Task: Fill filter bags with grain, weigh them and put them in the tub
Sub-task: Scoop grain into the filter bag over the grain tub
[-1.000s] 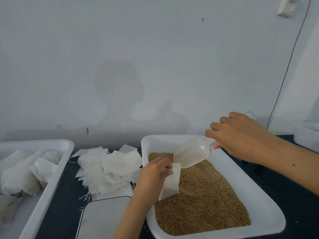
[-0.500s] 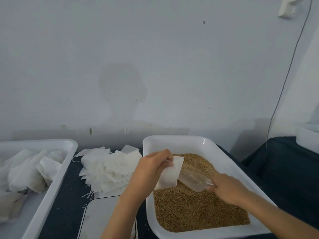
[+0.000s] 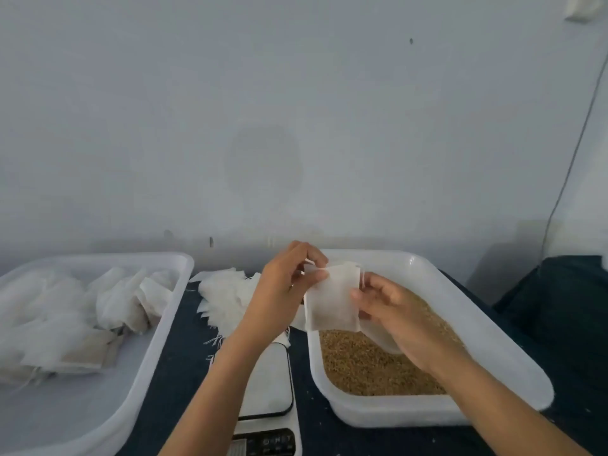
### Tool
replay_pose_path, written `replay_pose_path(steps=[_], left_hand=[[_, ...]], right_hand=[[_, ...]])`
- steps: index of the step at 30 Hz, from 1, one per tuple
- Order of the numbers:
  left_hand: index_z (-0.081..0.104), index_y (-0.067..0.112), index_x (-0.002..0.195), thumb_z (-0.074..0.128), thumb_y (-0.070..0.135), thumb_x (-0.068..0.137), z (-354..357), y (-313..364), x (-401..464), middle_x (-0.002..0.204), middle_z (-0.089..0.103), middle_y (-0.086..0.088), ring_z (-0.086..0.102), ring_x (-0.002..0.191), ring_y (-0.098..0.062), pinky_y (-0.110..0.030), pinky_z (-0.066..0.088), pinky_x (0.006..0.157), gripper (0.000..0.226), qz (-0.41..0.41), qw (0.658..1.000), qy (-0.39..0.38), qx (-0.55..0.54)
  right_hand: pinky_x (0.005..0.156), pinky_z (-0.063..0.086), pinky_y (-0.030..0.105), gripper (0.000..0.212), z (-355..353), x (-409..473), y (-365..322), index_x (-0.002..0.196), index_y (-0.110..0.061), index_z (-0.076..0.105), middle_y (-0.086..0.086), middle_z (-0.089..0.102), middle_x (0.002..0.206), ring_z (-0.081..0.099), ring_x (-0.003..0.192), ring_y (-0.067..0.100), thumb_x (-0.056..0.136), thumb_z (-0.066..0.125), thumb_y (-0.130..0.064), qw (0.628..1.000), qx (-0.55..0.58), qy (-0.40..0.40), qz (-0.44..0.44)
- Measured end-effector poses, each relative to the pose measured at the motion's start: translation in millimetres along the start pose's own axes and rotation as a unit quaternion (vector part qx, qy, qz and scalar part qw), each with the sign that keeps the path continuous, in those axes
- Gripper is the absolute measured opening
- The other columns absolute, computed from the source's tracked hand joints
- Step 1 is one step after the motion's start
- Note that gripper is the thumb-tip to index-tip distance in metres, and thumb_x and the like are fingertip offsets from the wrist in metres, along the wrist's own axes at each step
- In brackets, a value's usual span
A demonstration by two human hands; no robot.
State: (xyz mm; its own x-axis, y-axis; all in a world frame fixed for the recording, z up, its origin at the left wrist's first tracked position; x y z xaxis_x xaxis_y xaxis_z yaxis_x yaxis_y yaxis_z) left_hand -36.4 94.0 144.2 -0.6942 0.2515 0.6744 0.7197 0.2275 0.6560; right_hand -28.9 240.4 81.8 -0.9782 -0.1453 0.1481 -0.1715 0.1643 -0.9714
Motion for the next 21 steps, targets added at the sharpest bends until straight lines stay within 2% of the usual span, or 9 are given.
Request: replay_pose_path(steps=[2,4,6,7,9,11,13,16,21], left_hand=[[0.055,0.032,0.08,0.06,0.002,0.087,-24.0,-5.2,-13.0,0.092,0.059,0.012,0.055,0.082,-0.007,-0.015,0.042,0.07,0.031,-0.025,0.999,0.037,-0.016],[0.057,0.032,0.085,0.059,0.003,0.088,-45.1,-15.1,-30.4,0.093,0.061,0.013,0.056,0.079,-0.003,-0.01,0.042,0.069,0.03,-0.057,0.996,0.07,-0.024],[0.056,0.029,0.099,0.059,0.006,0.089,-63.4,-36.9,-52.3,0.098,0.063,0.013,0.061,0.082,-0.002,-0.012,0.046,0.071,0.026,-0.112,0.986,0.105,-0.068],[0.054,0.025,0.107,0.061,0.009,0.089,-68.4,-52.0,-64.1,0.102,0.063,0.009,0.063,0.084,-0.005,-0.017,0.049,0.071,0.025,-0.153,0.976,0.116,-0.102],[0.053,0.016,0.11,0.064,0.016,0.086,-74.5,-80.1,-89.8,0.101,0.065,-0.001,0.066,0.083,-0.013,-0.021,0.052,0.066,0.027,-0.226,0.959,0.118,-0.12],[0.059,0.005,0.096,0.065,0.015,0.086,-78.6,-98.9,-110.7,0.086,0.066,-0.007,0.063,0.076,-0.016,-0.022,0.052,0.062,0.016,-0.255,0.957,0.114,-0.075],[0.057,-0.004,0.081,0.064,0.011,0.087,-81.8,-112.3,-126.0,0.07,0.06,-0.011,0.058,0.067,-0.019,-0.031,0.054,0.062,0.017,-0.266,0.955,0.129,-0.033],[0.053,-0.002,0.073,0.065,0.012,0.086,-79.8,-127.3,-137.3,0.063,0.056,-0.011,0.056,0.061,-0.022,-0.041,0.053,0.062,0.023,-0.284,0.948,0.144,0.016],[0.047,0.011,0.064,0.065,0.02,0.086,-64.0,-142.4,-139.2,0.06,0.051,0.002,0.045,0.058,-0.012,-0.022,0.034,0.053,0.03,-0.296,0.942,0.116,0.112]], right_hand=[[0.064,0.054,0.018,0.022,25.9,2.4,-9.6,0.1,-0.018,0.068,-0.005,0.074,0.091,0.07,0.082,0.009,0.079,0.067,-0.023,1.0,-0.007,0.02,-0.017],[0.069,0.058,0.029,0.008,47.7,4.0,-14.8,0.092,-0.011,0.07,0.008,0.074,0.09,0.07,0.083,0.019,0.085,0.066,-0.01,0.997,-0.03,0.064,-0.028],[0.078,0.053,0.048,0.014,69.8,4.6,-16.0,0.089,0.003,0.067,0.02,0.07,0.089,0.067,0.086,0.034,0.087,0.064,-0.01,0.992,-0.075,0.096,-0.036],[0.079,0.051,0.051,0.022,80.4,5.9,-13.1,0.09,0.009,0.064,0.024,0.068,0.089,0.065,0.086,0.038,0.088,0.063,-0.013,0.99,-0.091,0.103,-0.035],[0.07,0.049,0.042,0.026,100.7,9.2,-3.6,0.086,0.01,0.058,0.024,0.063,0.084,0.061,0.076,0.031,0.091,0.058,-0.015,0.986,-0.119,0.118,-0.026],[0.059,0.034,0.03,0.026,117.3,13.4,9.2,0.071,-0.001,0.047,0.013,0.05,0.068,0.046,0.063,0.017,0.093,0.053,-0.014,0.979,-0.155,0.132,-0.008],[0.061,0.031,0.029,0.024,131.4,18.4,26.2,0.072,-0.009,0.044,0.003,0.045,0.069,0.045,0.068,0.016,0.095,0.049,-0.013,0.976,-0.168,0.137,0.015],[0.068,0.035,0.028,0.025,139.1,20.9,54.5,0.072,-0.013,0.043,0.003,0.05,0.078,0.05,0.078,0.02,0.097,0.045,-0.014,0.973,-0.167,0.154,0.045],[0.06,0.035,0.029,0.023,127.8,13.1,72.6,0.073,-0.007,0.048,0.002,0.052,0.068,0.051,0.067,0.019,0.095,0.05,-0.013,0.959,-0.199,0.2,0.004]])
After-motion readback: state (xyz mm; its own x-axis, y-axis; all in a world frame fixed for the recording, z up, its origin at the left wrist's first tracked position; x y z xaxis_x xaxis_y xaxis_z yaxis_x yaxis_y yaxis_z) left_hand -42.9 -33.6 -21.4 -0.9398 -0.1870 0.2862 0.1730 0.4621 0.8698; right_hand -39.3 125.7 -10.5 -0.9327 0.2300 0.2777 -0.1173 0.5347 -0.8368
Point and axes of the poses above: each hand's wrist, its own x-axis towards the middle knuckle, its own z-axis out of the palm, y = z × x, the point moved 10 cm from there along x, towards the middle knuckle
